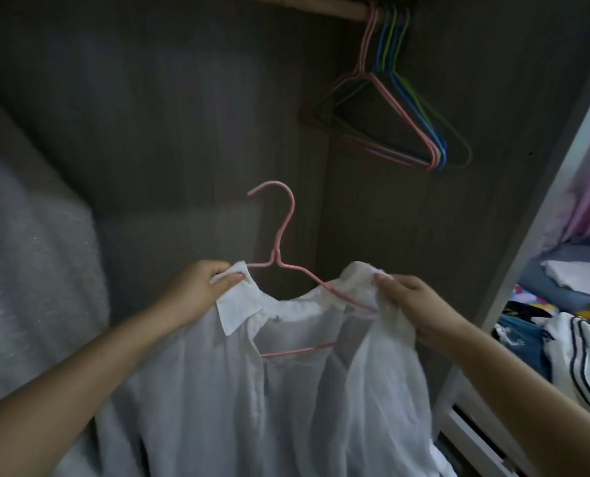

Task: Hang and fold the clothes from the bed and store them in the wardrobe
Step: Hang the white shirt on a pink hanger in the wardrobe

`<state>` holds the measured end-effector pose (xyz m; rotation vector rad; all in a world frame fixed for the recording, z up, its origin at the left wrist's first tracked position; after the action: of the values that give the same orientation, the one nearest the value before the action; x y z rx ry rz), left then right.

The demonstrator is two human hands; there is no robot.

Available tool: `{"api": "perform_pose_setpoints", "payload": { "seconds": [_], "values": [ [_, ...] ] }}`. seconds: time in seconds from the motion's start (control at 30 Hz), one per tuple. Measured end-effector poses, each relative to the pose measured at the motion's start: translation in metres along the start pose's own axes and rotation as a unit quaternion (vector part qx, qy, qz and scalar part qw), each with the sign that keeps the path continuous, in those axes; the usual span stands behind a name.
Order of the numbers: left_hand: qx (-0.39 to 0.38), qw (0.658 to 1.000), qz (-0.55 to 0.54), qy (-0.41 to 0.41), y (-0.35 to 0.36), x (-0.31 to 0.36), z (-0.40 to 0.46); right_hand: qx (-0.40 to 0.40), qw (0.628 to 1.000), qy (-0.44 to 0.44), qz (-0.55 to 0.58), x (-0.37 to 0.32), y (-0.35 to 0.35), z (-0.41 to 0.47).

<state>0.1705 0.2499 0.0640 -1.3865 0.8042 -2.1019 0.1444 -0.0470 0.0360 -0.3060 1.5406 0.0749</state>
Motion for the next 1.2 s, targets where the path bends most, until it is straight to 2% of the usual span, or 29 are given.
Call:
{"api": "perform_pose_setpoints", "payload": {
  "seconds": [0.1, 0.17, 0.23, 0.27, 0.3, 0.33, 0.37, 0.4, 0.43, 0.47, 0.5, 0.53, 0.57, 0.63, 0.8, 0.9, 1.0, 1.1, 1.2],
  "values": [
    [0.051, 0.998, 0.033, -0.013, -0.006, 0.0, -0.004, -0.062, 0.988, -0.04, -0.135, -0.003, 0.053, -0.016],
    [0.097, 0.995, 0.03, -0.017, -0.02, 0.001, -0.009, -0.192, 0.951, -0.04, -0.24, 0.007, 0.105, -0.037],
    [0.148, 0.988, 0.034, -0.01, -0.039, 0.002, -0.015, -0.338, 0.87, 0.01, -0.359, 0.032, 0.139, -0.06],
    [0.171, 0.985, 0.031, 0.005, -0.048, 0.004, -0.019, -0.389, 0.819, 0.017, -0.423, 0.035, 0.144, -0.07],
    [0.185, 0.982, 0.022, 0.025, -0.055, 0.006, -0.023, -0.41, 0.789, 0.002, -0.458, 0.028, 0.143, -0.074],
    [0.194, 0.98, 0.014, 0.047, -0.062, 0.009, -0.026, -0.4, 0.792, -0.04, -0.459, 0.007, 0.138, -0.074],
    [0.202, 0.977, 0.01, 0.068, -0.068, 0.012, -0.029, -0.351, 0.826, -0.09, -0.433, -0.025, 0.129, -0.067],
    [0.211, 0.973, 0.015, 0.087, -0.075, 0.015, -0.032, -0.27, 0.863, -0.15, -0.401, -0.062, 0.11, -0.059],
    [0.221, 0.97, 0.025, 0.102, -0.081, 0.018, -0.033, -0.179, 0.874, -0.222, -0.394, -0.097, 0.088, -0.055],
    [0.233, 0.965, 0.035, 0.112, -0.087, 0.022, -0.034, -0.11, 0.856, -0.272, -0.425, -0.123, 0.073, -0.05],
    [0.241, 0.963, 0.034, 0.118, -0.092, 0.024, -0.035, -0.08, 0.829, -0.28, -0.478, -0.137, 0.065, -0.044],
    [0.245, 0.962, 0.022, 0.122, -0.095, 0.024, -0.034, -0.086, 0.805, -0.252, -0.53, -0.136, 0.065, -0.033],
    [0.244, 0.962, -0.001, 0.124, -0.097, 0.023, -0.033, -0.118, 0.797, -0.215, -0.552, -0.128, 0.069, -0.025],
    [0.249, 0.961, -0.033, 0.115, -0.103, 0.018, -0.032, -0.152, 0.817, -0.21, -0.516, -0.124, 0.079, -0.019],
    [0.266, 0.96, 0.005, 0.086, -0.128, 0.012, -0.022, -0.086, 0.845, -0.244, -0.468, -0.157, 0.087, 0.0],
    [0.278, 0.958, 0.043, 0.052, -0.141, 0.017, -0.02, -0.086, 0.872, -0.24, -0.419, -0.183, 0.106, 0.015],
    [0.254, 0.965, -0.036, 0.061, -0.153, 0.038, -0.013, -0.087, 0.89, -0.279, -0.35, -0.222, 0.143, 0.025],
    [0.209, 0.965, -0.145, 0.057, -0.169, 0.065, -0.003, -0.085, 0.89, -0.338, -0.292, -0.268, 0.184, 0.037],
    [0.236, 0.952, -0.189, 0.05, -0.211, 0.083, -0.004, -0.077, 0.894, -0.374, -0.234, -0.309, 0.224, 0.051]
  ]
}}
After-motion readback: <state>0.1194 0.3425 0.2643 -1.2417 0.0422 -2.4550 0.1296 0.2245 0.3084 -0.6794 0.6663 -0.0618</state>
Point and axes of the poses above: each hand's wrist, its own z-axis towards the middle knuckle, its own y-axis out of the palm, x = y × z, the point moved 10 cm from there along z, towards the middle knuckle, and after that the axes turned 5 degrees about -x, right-handed, at the moved point
